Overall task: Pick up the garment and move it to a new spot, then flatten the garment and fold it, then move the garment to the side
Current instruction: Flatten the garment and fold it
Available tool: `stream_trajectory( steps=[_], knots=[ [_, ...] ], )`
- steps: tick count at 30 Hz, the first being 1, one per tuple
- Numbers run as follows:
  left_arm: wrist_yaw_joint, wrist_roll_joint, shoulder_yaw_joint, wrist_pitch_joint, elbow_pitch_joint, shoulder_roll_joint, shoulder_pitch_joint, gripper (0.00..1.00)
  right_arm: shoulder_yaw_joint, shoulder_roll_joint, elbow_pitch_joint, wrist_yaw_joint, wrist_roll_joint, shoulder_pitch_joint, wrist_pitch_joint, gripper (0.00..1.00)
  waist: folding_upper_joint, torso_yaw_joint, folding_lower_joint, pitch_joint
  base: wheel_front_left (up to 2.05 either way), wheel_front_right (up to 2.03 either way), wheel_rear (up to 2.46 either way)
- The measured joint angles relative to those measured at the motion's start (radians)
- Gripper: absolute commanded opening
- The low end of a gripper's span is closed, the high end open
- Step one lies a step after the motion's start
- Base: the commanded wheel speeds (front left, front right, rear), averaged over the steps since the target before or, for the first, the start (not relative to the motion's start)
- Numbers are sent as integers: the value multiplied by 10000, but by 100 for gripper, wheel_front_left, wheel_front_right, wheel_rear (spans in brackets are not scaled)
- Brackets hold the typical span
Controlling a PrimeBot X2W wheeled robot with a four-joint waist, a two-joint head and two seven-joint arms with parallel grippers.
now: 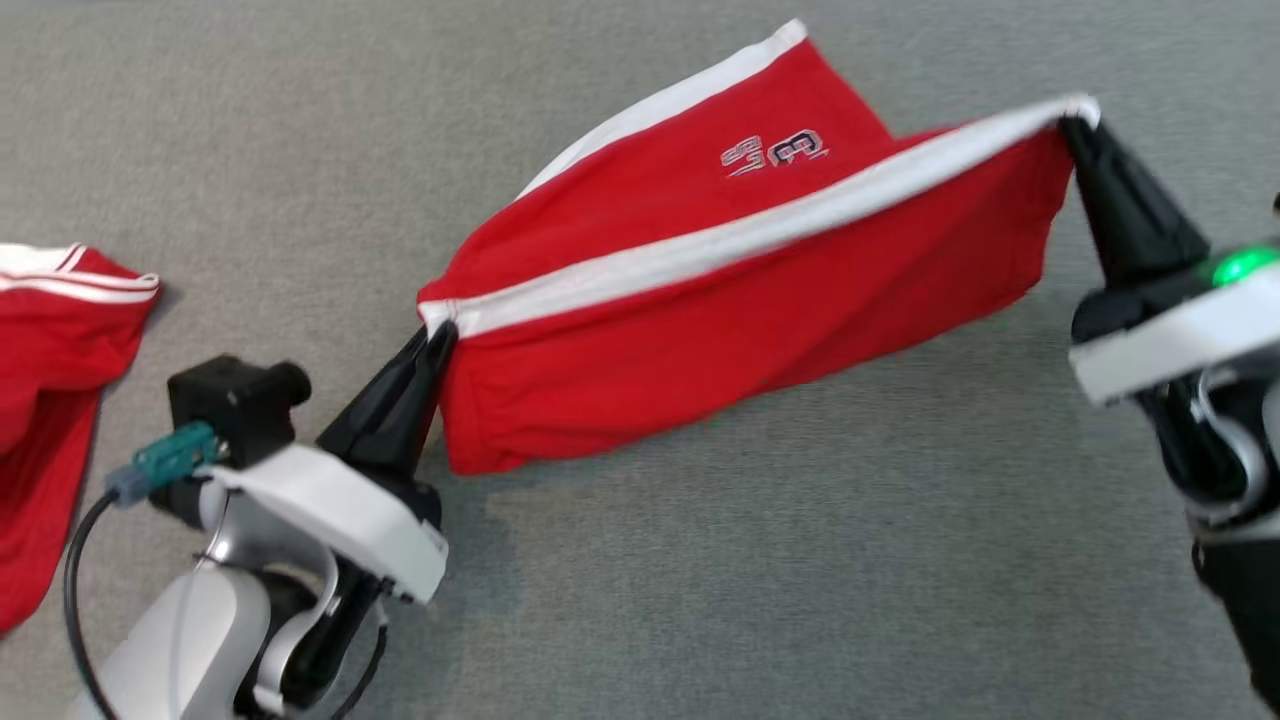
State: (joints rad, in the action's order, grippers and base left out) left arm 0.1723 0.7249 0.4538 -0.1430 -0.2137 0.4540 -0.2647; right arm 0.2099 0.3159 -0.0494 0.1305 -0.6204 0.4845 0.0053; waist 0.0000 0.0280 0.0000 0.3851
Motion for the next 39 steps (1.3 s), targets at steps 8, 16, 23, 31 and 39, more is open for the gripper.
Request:
stream_trajectory(
  steps=[8, 16, 23, 31, 39],
  knots=[
    [-721, 81, 359, 437, 2127, -1166, -1844, 0, 1707, 554, -3127, 0, -324, 3325, -604, 0, 0, 1005, 0, 803, 0, 0, 0],
    [-1191, 132, 619, 1051, 3829, -2128, -2903, 0, 3336, 825, -5777, 2, -997, 5256, -1310, 0, 0, 1858, 0, 1375, 0, 0, 0],
    [-1229, 163, 589, 1498, 4583, -2470, -3088, 100, 4627, 796, -7198, 0, -2011, 6038, -2013, 89, 0, 2070, 0, 1499, 0, 0, 0],
    [-533, 163, 92, 2474, 4385, -2541, -2514, 100, 5076, 851, -7566, 0, -2683, 5986, -2619, 100, 0, 1865, 0, 1185, 0, 0, 0],
    [336, -637, -594, 3841, 3269, -2378, -1717, 100, 2460, 886, -6101, 0, -1166, 4259, -2696, 100, 0, 1368, 0, 651, 0, 0, 0]
  ],
)
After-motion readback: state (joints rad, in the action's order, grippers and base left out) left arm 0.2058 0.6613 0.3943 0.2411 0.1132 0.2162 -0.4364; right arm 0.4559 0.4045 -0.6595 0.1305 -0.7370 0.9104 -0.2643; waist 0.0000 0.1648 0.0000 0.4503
